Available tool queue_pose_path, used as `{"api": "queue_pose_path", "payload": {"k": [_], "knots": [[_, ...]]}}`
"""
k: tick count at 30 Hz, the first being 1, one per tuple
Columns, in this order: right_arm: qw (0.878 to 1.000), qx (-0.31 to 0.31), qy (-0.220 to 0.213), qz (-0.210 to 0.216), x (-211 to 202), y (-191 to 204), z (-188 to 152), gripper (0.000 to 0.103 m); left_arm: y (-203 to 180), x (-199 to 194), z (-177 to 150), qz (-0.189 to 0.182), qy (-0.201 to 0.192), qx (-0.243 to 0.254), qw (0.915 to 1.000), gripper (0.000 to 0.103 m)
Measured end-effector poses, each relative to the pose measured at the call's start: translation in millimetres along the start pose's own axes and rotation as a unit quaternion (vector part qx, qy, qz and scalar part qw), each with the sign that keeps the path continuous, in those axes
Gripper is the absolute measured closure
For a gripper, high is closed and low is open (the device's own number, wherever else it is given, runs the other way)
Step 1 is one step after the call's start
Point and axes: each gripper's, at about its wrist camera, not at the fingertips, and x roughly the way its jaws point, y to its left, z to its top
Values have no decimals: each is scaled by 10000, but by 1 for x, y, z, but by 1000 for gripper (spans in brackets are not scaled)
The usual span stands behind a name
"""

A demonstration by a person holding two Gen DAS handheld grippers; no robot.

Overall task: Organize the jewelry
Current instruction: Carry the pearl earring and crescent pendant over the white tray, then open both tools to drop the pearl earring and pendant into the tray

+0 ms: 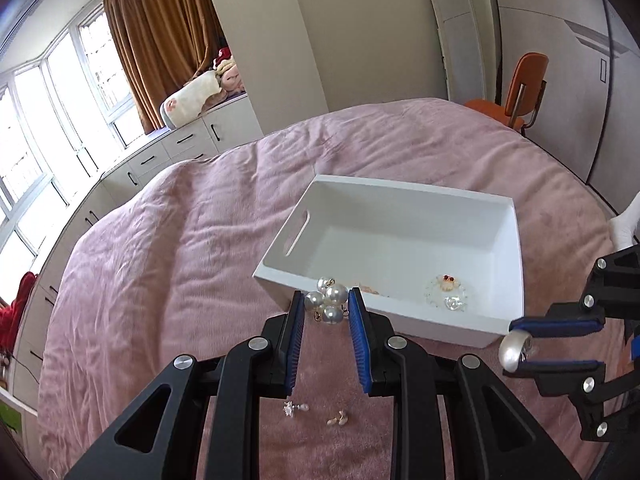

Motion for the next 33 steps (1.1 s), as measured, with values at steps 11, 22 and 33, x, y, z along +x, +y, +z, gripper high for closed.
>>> {"api": "queue_pose_path", "payload": {"k": [11, 22, 33], "knots": [[9944, 597, -107, -871, -2, -44, -5, 85, -31, 25, 45, 158, 195, 423, 9988, 76], [9895, 853, 272, -1137, 24, -65, -15, 85, -29, 74, 49, 422, 818, 521, 9944, 76], [9842, 1070, 638, -1255, 53, -83, -24, 85, -25, 116, 47, 552, 1105, 500, 9911, 76]]}}
